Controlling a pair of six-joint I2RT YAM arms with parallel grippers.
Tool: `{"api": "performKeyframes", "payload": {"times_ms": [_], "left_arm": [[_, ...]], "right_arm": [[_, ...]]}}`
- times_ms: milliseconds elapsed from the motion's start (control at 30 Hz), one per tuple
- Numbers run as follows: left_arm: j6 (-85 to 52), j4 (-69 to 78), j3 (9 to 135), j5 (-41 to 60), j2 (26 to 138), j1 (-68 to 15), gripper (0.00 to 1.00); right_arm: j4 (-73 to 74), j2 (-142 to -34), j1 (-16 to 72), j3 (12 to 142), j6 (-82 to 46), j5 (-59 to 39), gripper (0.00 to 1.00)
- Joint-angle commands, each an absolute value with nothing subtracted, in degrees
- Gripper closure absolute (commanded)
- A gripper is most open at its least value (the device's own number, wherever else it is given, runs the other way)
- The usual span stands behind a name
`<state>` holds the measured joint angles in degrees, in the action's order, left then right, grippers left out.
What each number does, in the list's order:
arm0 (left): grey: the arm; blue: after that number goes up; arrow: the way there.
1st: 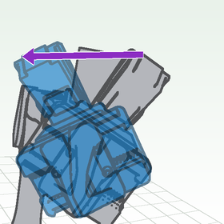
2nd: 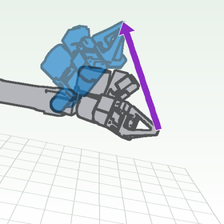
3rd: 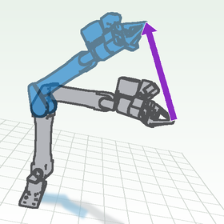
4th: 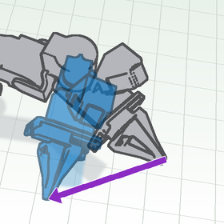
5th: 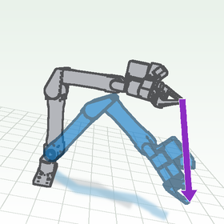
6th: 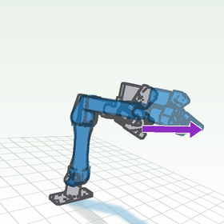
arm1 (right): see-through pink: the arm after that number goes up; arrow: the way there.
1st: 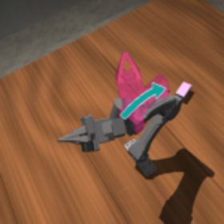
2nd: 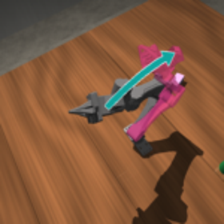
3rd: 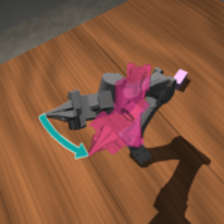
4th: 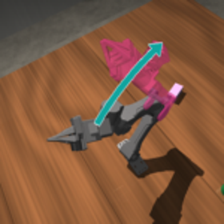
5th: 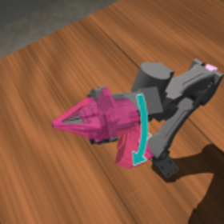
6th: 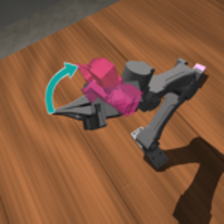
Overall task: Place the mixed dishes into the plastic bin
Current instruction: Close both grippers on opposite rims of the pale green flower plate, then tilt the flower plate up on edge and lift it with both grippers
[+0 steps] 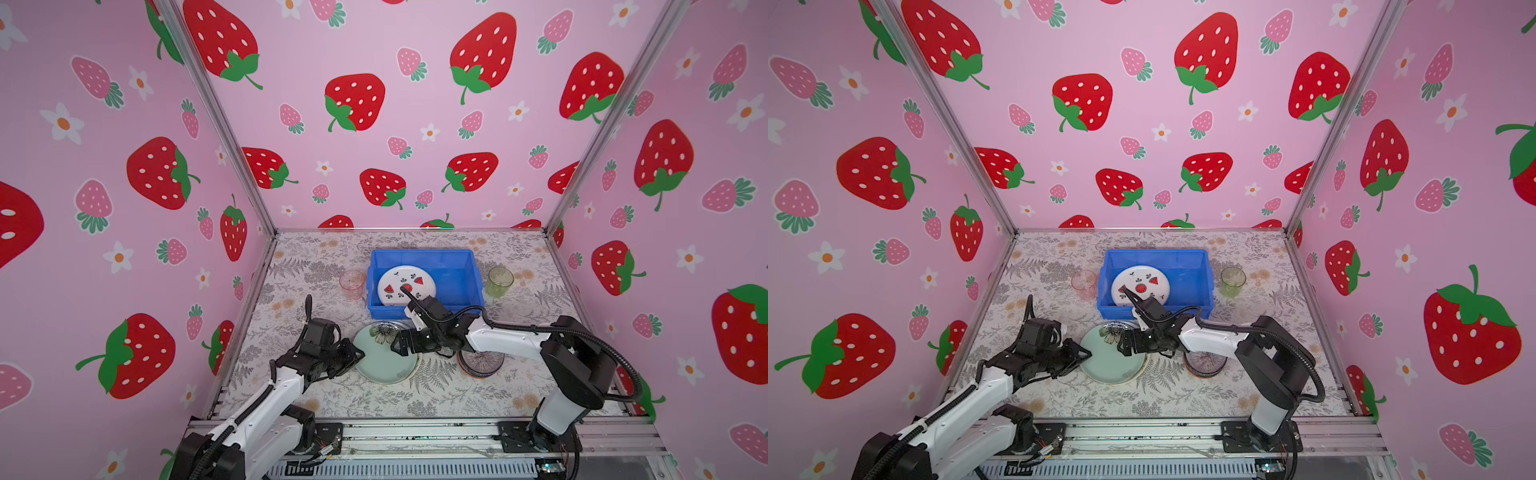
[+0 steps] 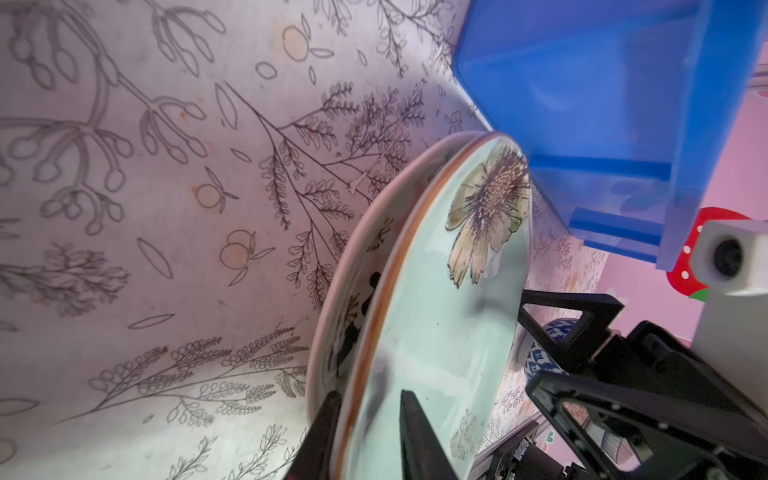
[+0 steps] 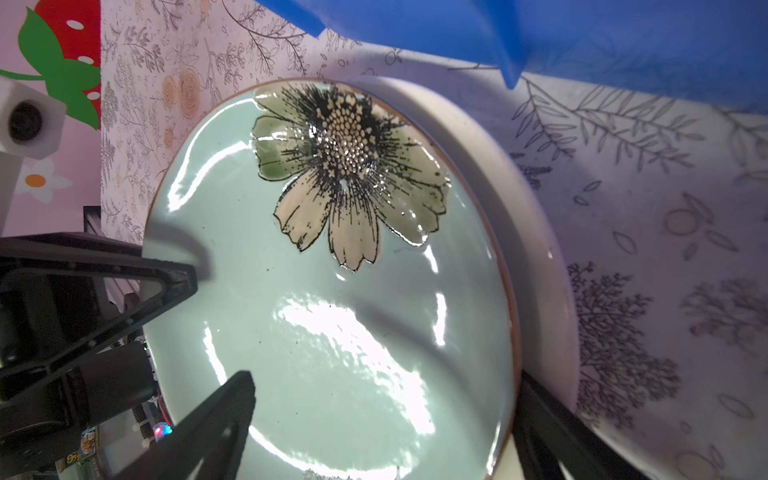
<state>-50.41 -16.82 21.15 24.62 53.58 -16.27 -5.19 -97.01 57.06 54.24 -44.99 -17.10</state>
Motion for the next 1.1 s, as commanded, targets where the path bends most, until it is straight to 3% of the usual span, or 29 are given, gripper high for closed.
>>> {"api": "performKeyframes", "payload": {"times_ms": [0, 300, 533, 1067], "left_arm": [[-51.35, -13.24, 22.86, 27.51, 52.22, -16.50, 0.76], [-53.14, -12.62, 22.83, 27.81, 50.24, -16.32, 0.83], [-55.52, -12.24, 23.77, 28.65, 48.46, -15.92, 1.00], [-57.60, -14.72, 26.17, 32.26, 42.44, -12.29, 1.00]], "right_arm": [[-1.81, -96.94, 58.27, 54.76, -45.27, -20.04, 0.04], [-1.79, -96.86, 58.29, 54.76, -45.44, -19.98, 0.04], [-2.43, -97.81, 58.24, 55.82, -44.73, -19.97, 0.04], [-7.03, -93.03, 57.18, 57.39, -43.46, -14.76, 0.04]]}}
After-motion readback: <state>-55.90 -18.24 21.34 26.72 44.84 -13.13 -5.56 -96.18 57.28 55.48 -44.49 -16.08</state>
